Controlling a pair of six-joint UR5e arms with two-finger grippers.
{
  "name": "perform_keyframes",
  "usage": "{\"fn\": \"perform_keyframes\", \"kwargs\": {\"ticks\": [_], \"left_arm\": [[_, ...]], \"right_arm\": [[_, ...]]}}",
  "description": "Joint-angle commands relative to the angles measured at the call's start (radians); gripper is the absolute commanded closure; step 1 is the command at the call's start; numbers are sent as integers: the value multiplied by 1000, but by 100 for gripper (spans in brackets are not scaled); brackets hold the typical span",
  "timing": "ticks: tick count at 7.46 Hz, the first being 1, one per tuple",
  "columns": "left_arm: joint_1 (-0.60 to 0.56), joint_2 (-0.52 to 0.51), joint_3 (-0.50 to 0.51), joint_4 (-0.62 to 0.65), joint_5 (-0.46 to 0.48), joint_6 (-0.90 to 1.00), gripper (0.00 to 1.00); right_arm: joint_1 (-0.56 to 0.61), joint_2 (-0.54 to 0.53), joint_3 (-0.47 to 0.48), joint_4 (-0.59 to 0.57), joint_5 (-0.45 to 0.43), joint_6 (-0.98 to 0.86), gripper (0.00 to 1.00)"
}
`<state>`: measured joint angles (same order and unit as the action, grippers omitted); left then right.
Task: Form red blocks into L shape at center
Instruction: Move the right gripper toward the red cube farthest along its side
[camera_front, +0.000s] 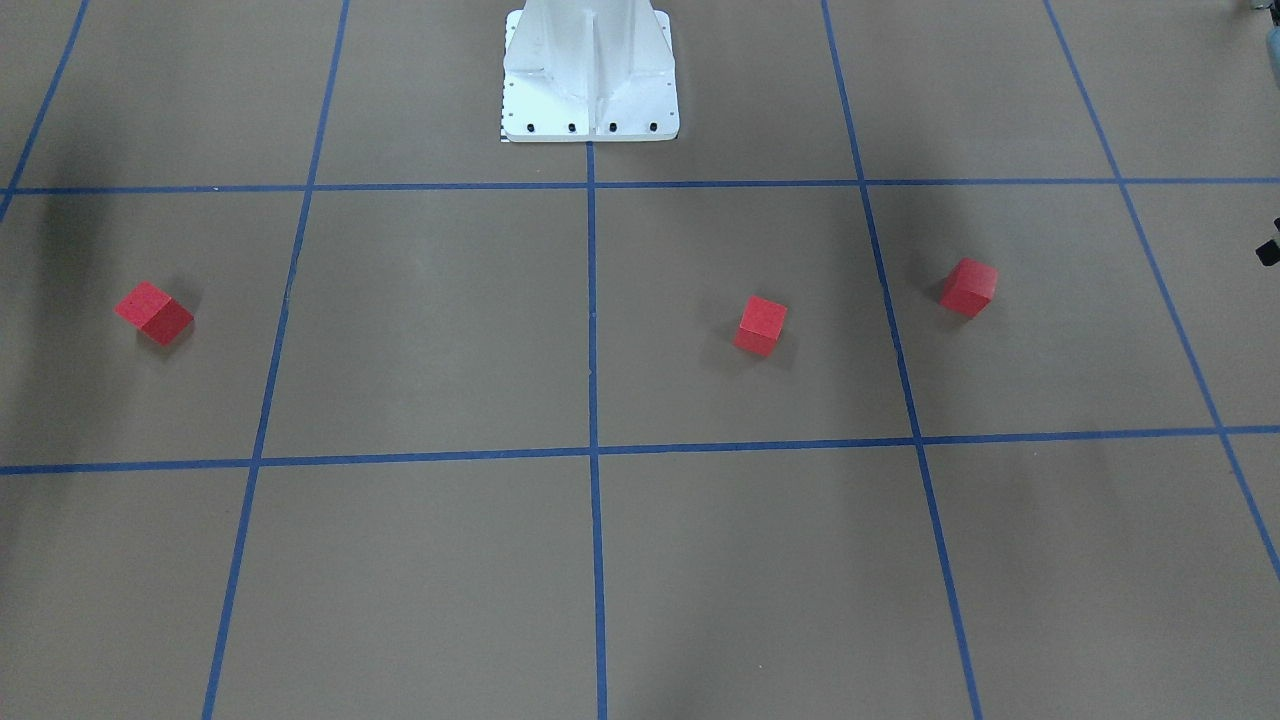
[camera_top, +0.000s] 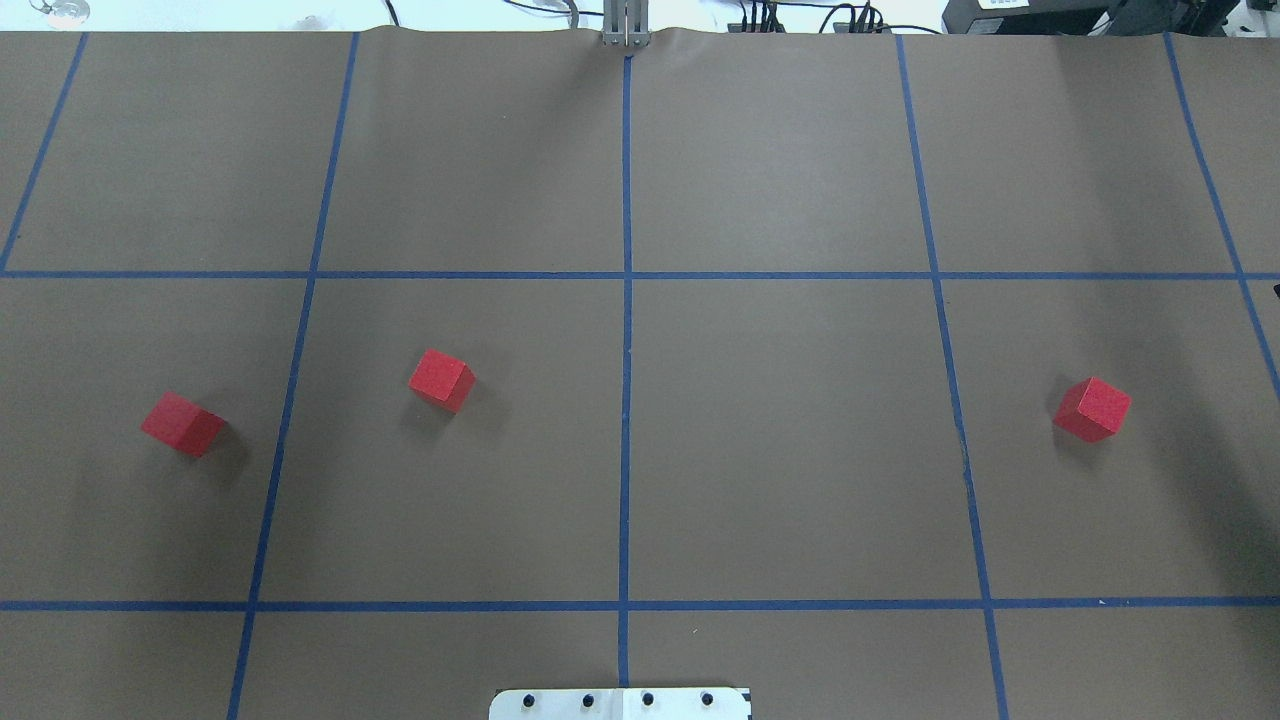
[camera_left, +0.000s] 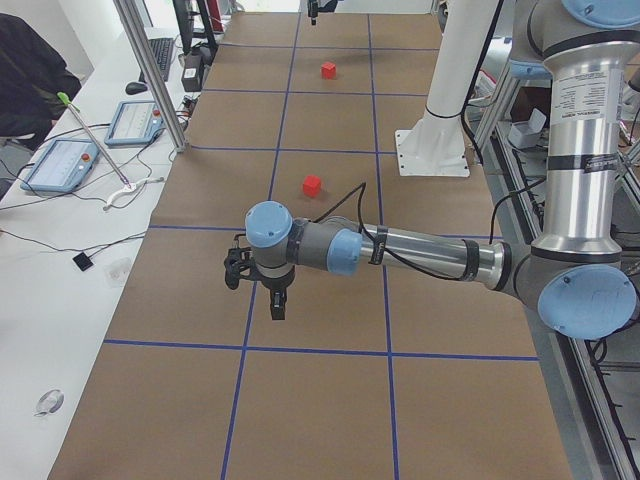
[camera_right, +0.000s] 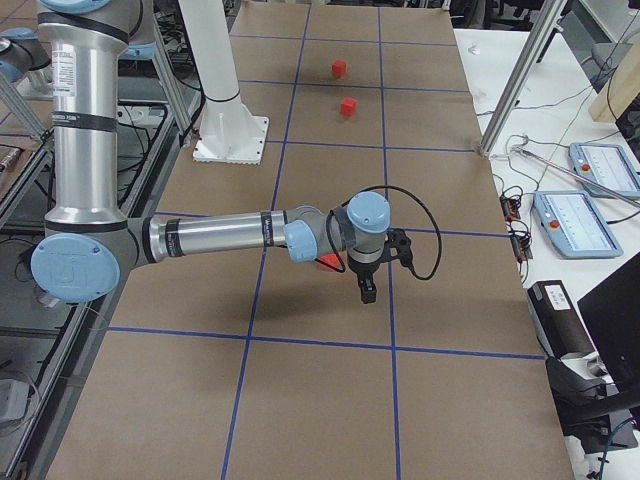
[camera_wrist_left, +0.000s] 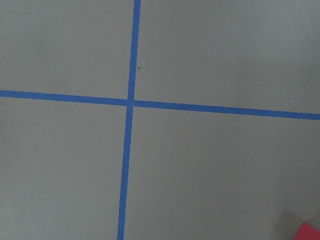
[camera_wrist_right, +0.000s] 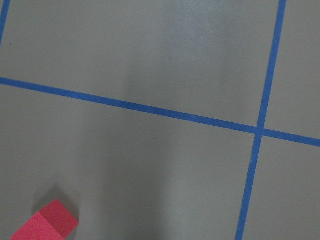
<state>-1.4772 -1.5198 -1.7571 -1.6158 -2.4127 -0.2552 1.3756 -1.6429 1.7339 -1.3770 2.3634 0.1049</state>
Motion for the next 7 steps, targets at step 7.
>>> {"fn": "perform_keyframes", "kwargs": {"ticks": [7], "left_arm": [[0,12,-22,-1,0,-1,0]], "right_arm": [[-434,-31,93,300,-185,982,0]]}}
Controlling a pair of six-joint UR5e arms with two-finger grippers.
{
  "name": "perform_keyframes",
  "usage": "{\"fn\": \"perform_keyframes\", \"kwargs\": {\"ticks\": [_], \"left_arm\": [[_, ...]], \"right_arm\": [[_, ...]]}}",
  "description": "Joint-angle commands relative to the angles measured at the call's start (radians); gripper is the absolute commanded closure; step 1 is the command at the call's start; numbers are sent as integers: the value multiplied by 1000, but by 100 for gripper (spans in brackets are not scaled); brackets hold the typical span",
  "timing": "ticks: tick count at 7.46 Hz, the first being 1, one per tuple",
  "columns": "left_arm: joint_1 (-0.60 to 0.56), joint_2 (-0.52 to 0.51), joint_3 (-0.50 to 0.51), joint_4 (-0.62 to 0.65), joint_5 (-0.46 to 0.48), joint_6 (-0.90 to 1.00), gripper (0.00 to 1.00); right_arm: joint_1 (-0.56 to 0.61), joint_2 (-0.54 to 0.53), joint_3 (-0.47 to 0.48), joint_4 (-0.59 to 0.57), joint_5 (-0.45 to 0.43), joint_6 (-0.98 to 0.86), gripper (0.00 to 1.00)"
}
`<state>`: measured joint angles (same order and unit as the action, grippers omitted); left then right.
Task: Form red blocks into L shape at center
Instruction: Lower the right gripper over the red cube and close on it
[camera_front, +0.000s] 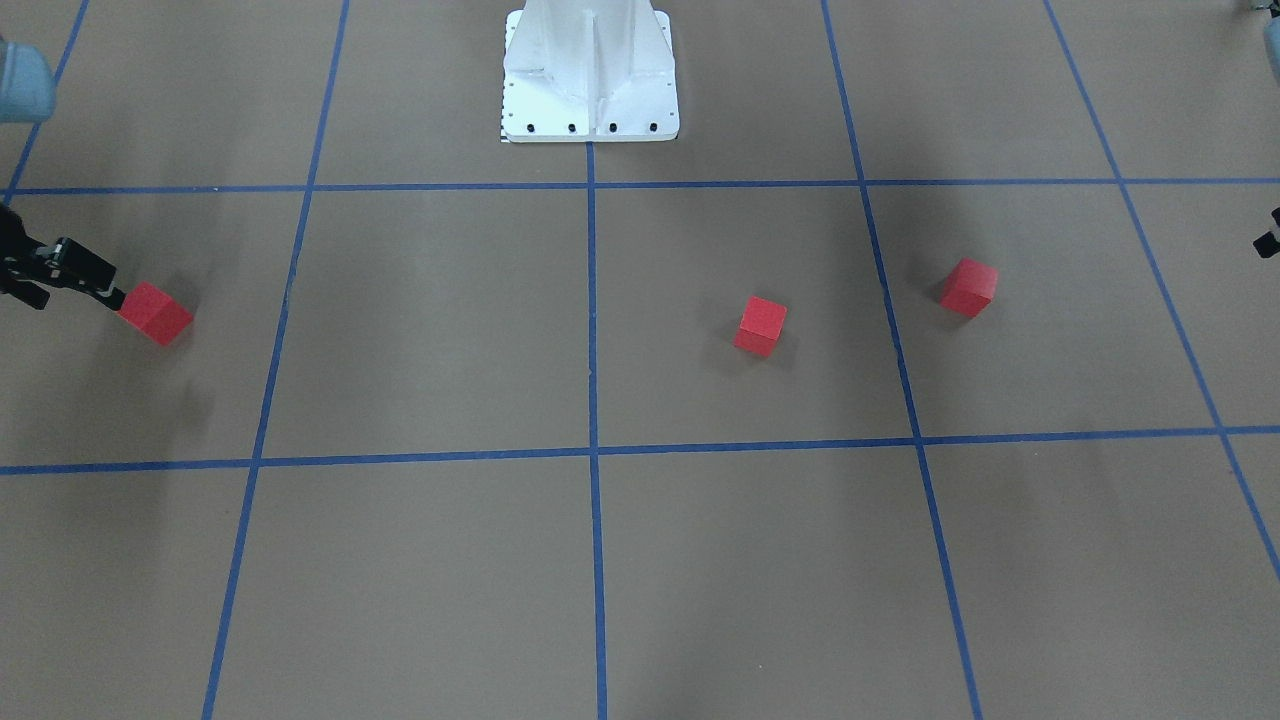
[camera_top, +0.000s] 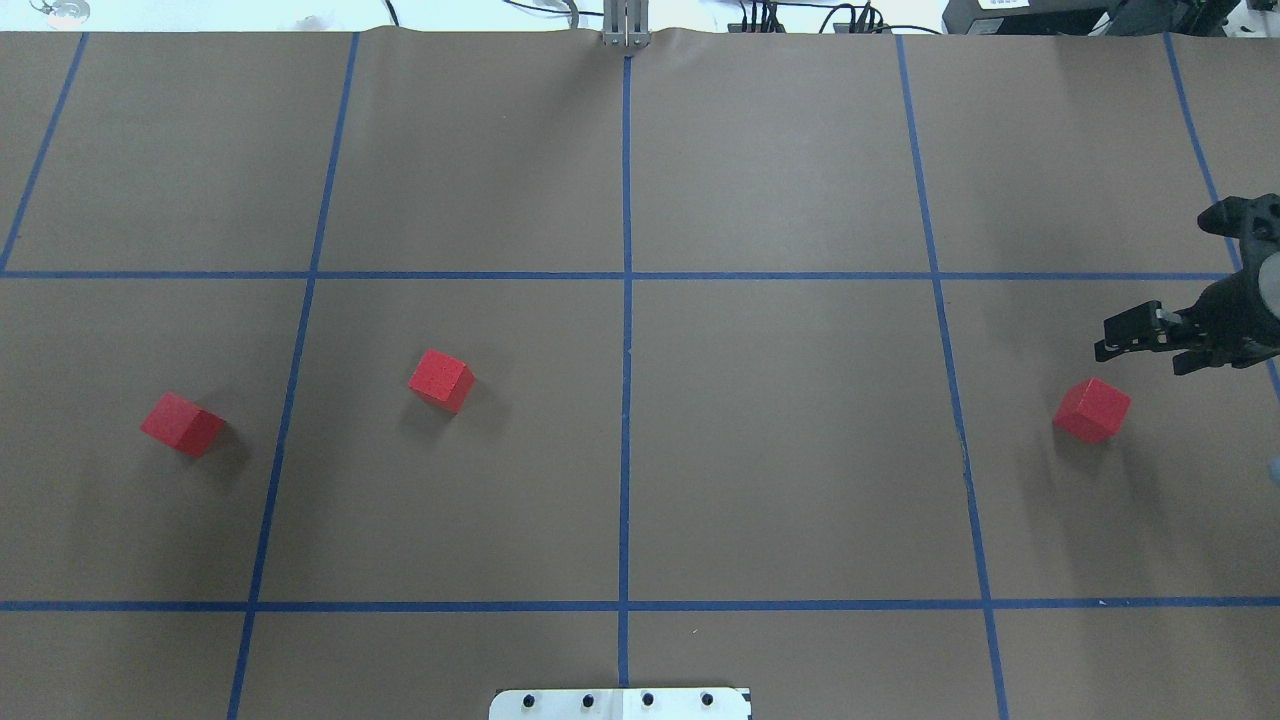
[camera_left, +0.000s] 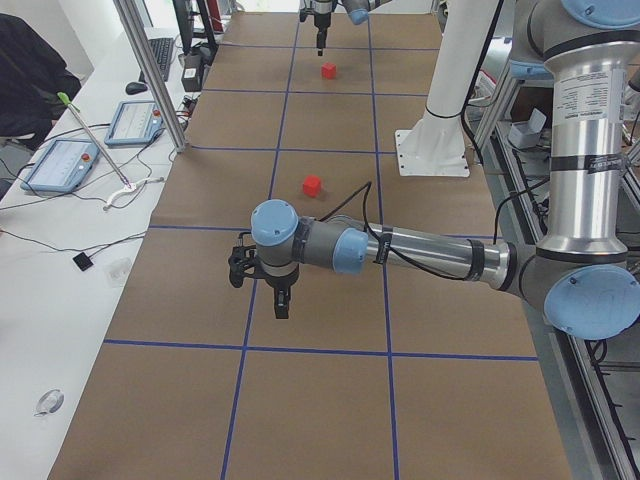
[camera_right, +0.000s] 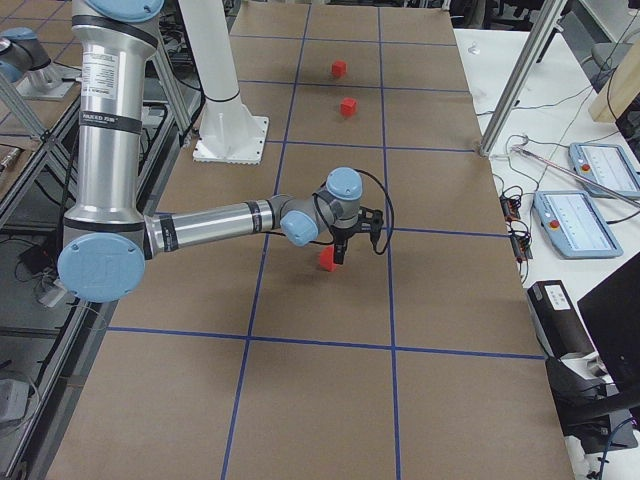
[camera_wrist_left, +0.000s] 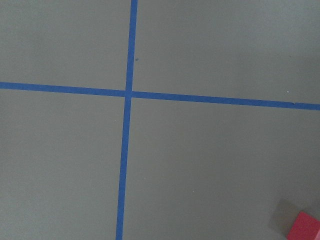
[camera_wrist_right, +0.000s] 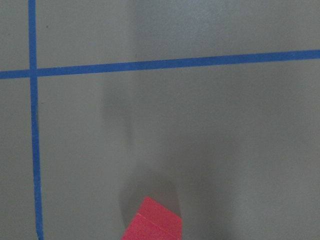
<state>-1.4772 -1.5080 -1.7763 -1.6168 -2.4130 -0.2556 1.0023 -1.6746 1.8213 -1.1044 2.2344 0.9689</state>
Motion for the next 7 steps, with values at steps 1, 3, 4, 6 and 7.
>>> {"fn": "perform_keyframes", "kwargs": {"ticks": [1,3,4,6,7], "left_arm": [[0,0,-5,0,-1,-1,0],[0,0,-9,2,0,-1,0],[0,0,-18,2,-1,-1,0],[0,2,-26,5,-1,-1,0],[0,5,-32,5,-1,-1,0]], "right_arm": [[-65,1,6,26,-56,178,1],[-86,-7,4,24,-65,350,2],[-112,-11,-2,24,-81,378,2],[-125,-29,-7,21,-101,425,2],[-126,-33,-7,21,-99,425,2]]}}
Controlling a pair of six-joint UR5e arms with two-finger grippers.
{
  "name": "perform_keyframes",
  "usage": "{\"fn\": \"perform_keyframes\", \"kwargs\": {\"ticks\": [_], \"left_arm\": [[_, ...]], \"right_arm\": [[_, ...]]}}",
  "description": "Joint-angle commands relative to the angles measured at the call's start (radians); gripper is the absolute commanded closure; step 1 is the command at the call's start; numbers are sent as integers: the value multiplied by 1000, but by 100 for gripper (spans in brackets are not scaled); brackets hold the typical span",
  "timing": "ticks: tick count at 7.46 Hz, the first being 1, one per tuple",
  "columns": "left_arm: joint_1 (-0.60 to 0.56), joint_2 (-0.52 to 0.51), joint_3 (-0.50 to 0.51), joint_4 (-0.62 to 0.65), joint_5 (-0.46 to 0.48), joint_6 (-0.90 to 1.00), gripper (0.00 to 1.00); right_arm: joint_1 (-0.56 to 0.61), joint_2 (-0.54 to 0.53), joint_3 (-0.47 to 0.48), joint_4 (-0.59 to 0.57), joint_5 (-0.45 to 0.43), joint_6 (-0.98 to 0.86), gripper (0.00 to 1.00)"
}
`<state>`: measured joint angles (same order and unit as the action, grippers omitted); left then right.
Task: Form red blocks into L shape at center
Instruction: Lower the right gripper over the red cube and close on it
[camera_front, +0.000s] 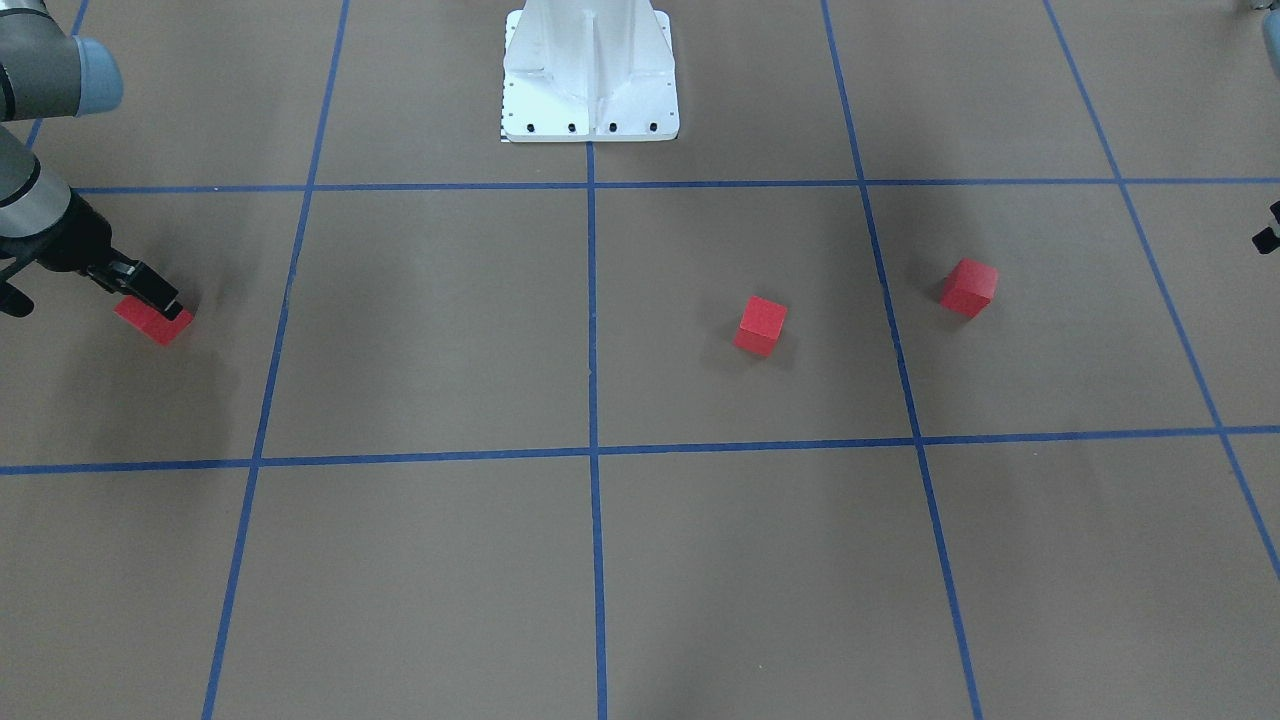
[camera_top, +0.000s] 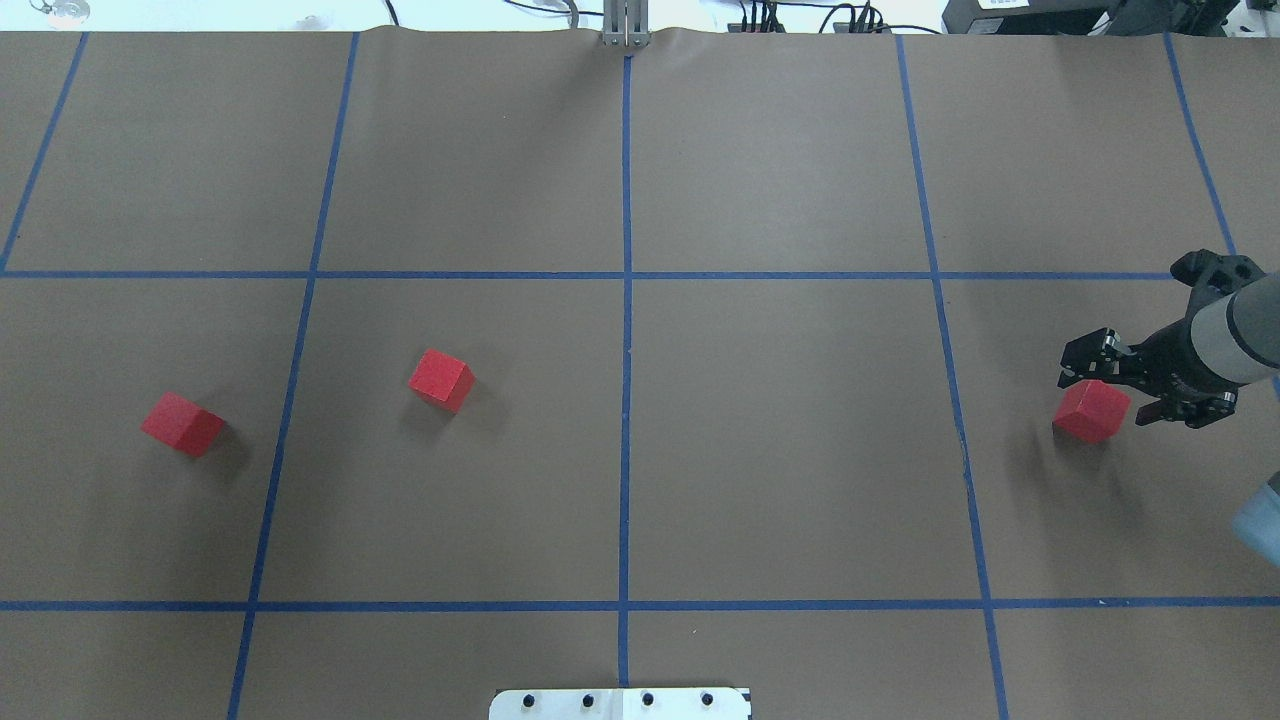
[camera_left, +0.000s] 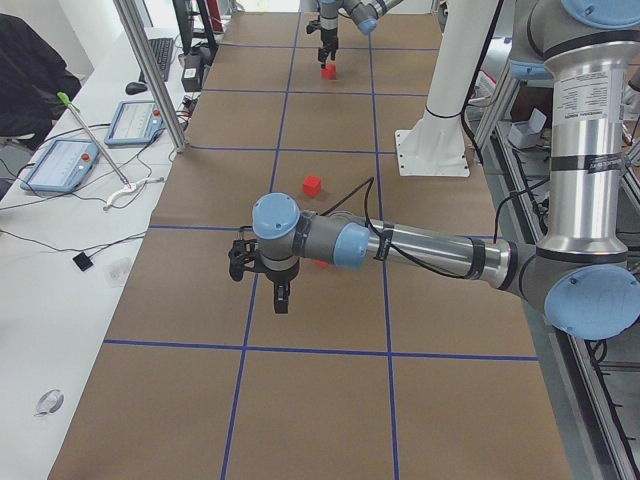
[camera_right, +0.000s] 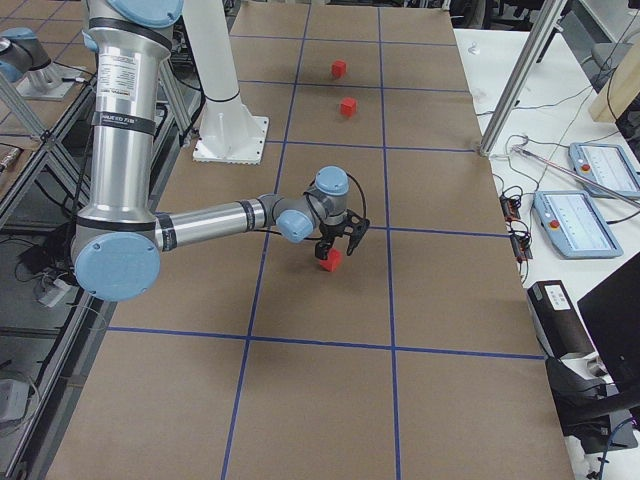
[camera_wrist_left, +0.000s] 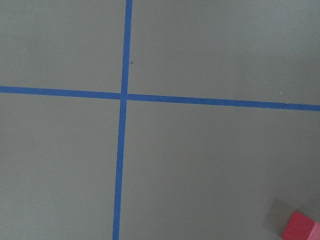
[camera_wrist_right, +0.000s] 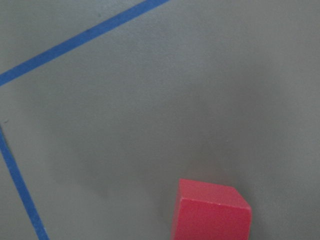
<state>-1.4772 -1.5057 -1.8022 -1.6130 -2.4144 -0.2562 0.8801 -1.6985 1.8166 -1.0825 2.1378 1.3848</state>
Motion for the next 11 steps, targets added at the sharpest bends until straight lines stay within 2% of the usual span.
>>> {"fn": "perform_keyframes", "kwargs": {"ticks": [1,5,7,9,11], "left_arm": [[0,5,-14,2,1,0,0],[0,5,-13,2,0,-2,0],[0,5,-14,4,0,0,0],[-2,7,-13,4,0,0,0],[-2,7,-32,-4,-37,0,0]], "right_arm": [[-6,-10,-8,0,-3,11,4],[-10,3,-52,12,2,10,12],[-9,16,-54,9,16,11,100],[-9,25,-37,4,17,11,100],[-21,129,38,-78,72,11,100]]}}
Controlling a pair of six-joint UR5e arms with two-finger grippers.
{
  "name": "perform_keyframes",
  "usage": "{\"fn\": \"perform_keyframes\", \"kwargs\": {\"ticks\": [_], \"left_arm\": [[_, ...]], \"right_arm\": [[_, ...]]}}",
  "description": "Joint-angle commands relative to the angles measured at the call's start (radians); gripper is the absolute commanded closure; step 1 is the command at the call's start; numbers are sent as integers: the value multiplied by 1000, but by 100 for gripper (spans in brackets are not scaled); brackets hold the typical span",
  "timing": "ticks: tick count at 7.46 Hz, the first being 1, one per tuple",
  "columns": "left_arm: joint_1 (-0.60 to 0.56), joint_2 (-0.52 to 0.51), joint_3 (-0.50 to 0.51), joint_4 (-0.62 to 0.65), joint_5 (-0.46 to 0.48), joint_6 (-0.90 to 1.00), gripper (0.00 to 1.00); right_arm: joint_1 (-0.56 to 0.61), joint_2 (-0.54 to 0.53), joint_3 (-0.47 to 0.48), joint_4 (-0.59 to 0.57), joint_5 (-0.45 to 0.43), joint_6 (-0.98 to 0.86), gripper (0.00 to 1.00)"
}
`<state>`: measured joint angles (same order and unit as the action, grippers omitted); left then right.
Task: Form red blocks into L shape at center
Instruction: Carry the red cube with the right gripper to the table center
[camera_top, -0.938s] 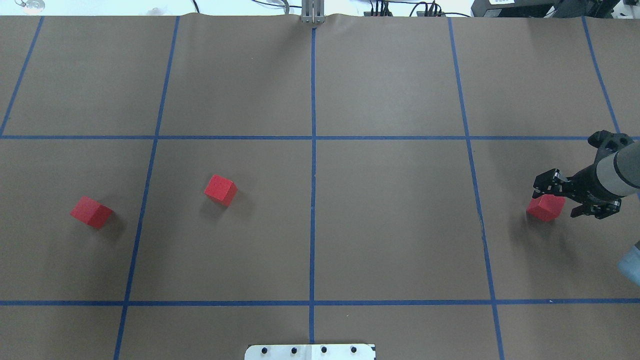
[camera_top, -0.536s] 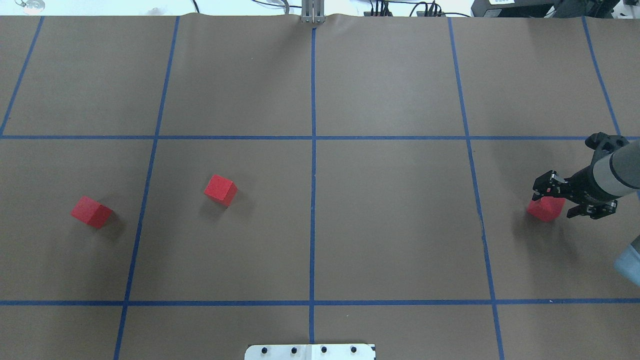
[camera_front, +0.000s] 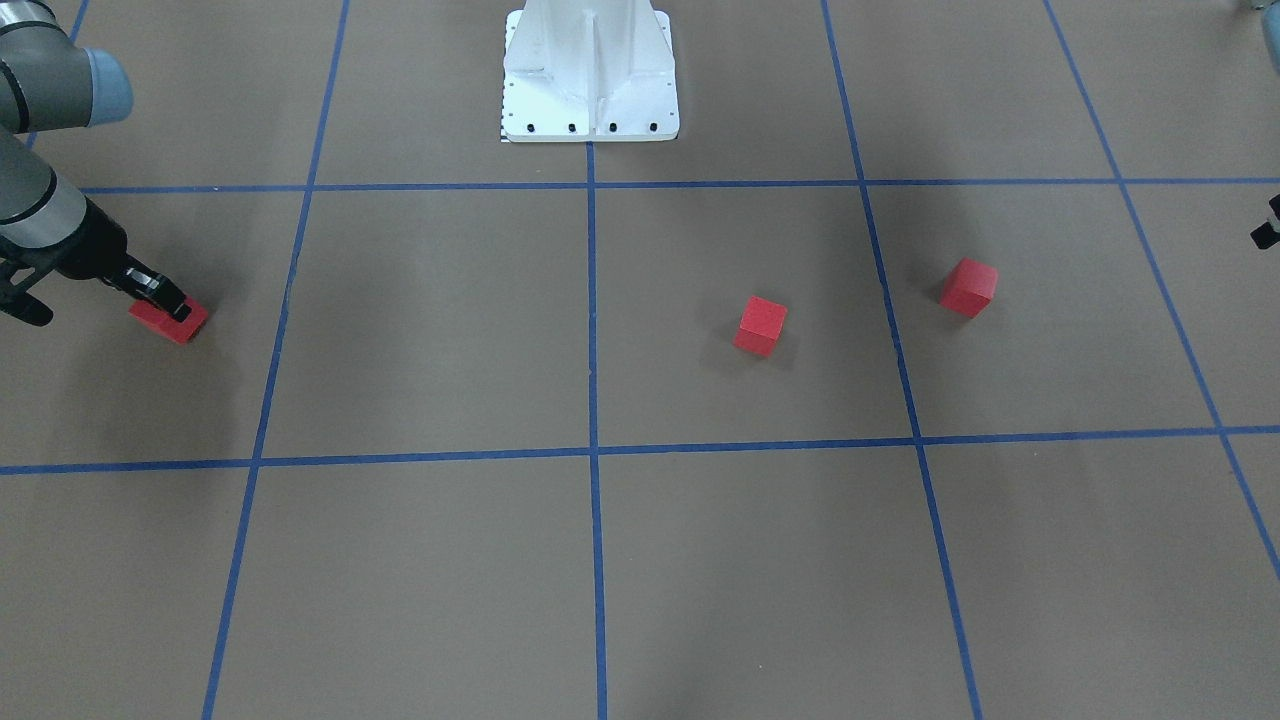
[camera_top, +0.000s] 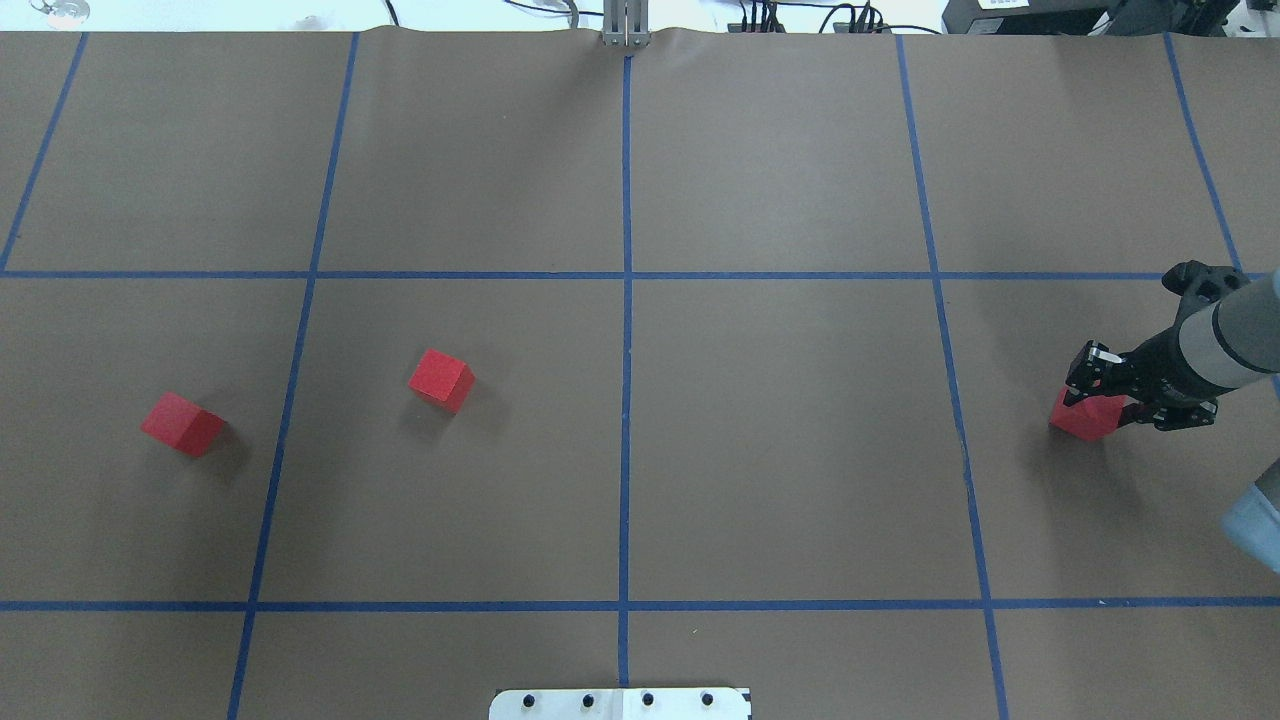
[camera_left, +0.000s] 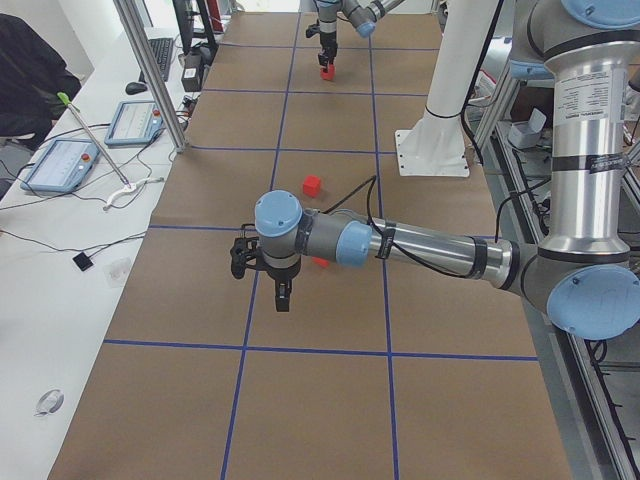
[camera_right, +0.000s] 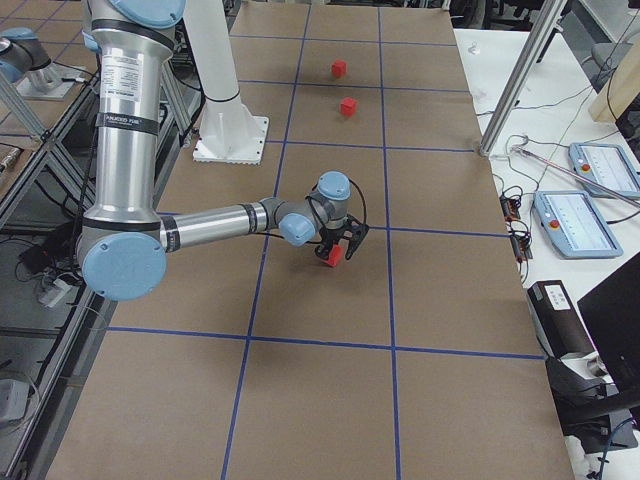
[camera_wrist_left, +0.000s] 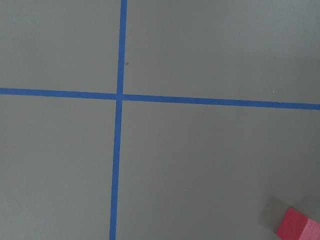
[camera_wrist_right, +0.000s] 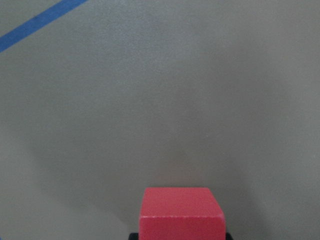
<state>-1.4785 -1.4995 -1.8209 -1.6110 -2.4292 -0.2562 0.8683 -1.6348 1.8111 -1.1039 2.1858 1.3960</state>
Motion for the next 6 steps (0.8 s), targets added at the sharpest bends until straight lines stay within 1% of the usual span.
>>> {"fn": "perform_keyframes", "kwargs": {"ticks": [1,2,3,4,5,6], "left_arm": [[1,-1,-9,-7,-24,3,0],[1,-2,-20,-12,-24,6,0],[0,-1,-26,-15,-27,6,0],[0,14,-26,-15,-36,6,0],[1,24,-25,-36,-34,6,0],[7,41,-26,-87,-34,5,0]], "right_arm": [[-40,176,47,-133,22,0,100],[-60,323,48,-259,23,0,100],[-95,469,48,-436,14,0,100],[-133,556,41,-505,-6,-14,100],[-181,594,36,-505,-52,-14,100],[-239,649,18,-505,-128,-14,100]]}}
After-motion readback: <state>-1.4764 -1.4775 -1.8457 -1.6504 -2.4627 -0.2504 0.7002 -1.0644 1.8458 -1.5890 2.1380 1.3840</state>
